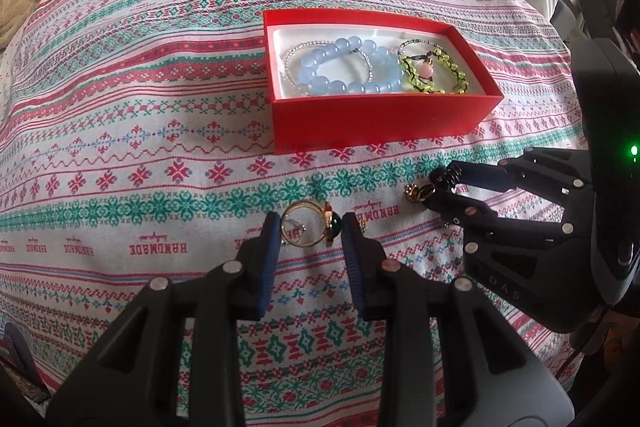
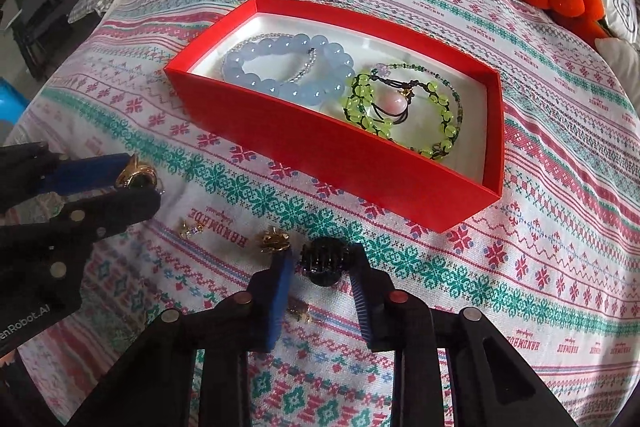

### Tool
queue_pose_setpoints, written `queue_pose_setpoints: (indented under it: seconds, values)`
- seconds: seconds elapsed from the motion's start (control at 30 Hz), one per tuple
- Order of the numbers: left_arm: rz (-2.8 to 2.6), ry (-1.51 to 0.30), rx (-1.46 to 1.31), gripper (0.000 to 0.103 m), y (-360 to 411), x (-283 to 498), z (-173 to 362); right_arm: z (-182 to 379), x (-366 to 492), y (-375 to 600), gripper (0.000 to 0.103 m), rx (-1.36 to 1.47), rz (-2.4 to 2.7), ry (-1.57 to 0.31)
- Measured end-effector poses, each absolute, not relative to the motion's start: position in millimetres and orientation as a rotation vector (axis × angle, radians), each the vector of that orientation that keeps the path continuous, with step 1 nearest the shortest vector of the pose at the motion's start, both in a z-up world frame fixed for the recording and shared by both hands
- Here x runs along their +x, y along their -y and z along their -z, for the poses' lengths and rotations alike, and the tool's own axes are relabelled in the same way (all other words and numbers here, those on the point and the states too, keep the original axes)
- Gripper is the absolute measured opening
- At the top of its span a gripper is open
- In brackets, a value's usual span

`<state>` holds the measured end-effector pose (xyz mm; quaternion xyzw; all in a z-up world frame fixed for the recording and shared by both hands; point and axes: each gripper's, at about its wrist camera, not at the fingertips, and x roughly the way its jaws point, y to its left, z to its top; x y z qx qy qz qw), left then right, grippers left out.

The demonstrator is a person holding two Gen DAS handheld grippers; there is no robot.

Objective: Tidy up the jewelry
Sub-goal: 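Grasp the black claw clip with the right tool while the left tool holds the gold ring, then carry the gold ring into the red box with the left tool while the right tool carries the clip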

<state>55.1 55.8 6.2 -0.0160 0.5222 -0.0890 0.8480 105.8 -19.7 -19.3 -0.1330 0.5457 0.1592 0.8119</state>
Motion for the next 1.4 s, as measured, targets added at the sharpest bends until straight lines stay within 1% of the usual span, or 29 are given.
queue_pose_setpoints:
  seconds: [0.63,0.87,1.17,1.4]
  values:
    - [0.178,-1.098,-0.065,0.033,-58.0,54.6,-11.3,-4.5,85.6,29.5,0.024,-0.226,-0.37,-1.164]
    - [0.18,-1.085,-0.084,0.033,-60.4,54.5,-17.7,-20.2,81.7,36.8,0.024,-0.195,-0.373,-1.133]
    - [0.187,-1.052,-0.12,0.033,-61.8,59.7,-30.9,-36.6,80.4,46.3,0.024,-0.148,-0.371,-1.101]
    - [0.223,-0.986,-0.124,0.033,-56.5,61.6,-42.0,-44.1,81.3,57.1,0.024,-0.115,-0.356,-1.082]
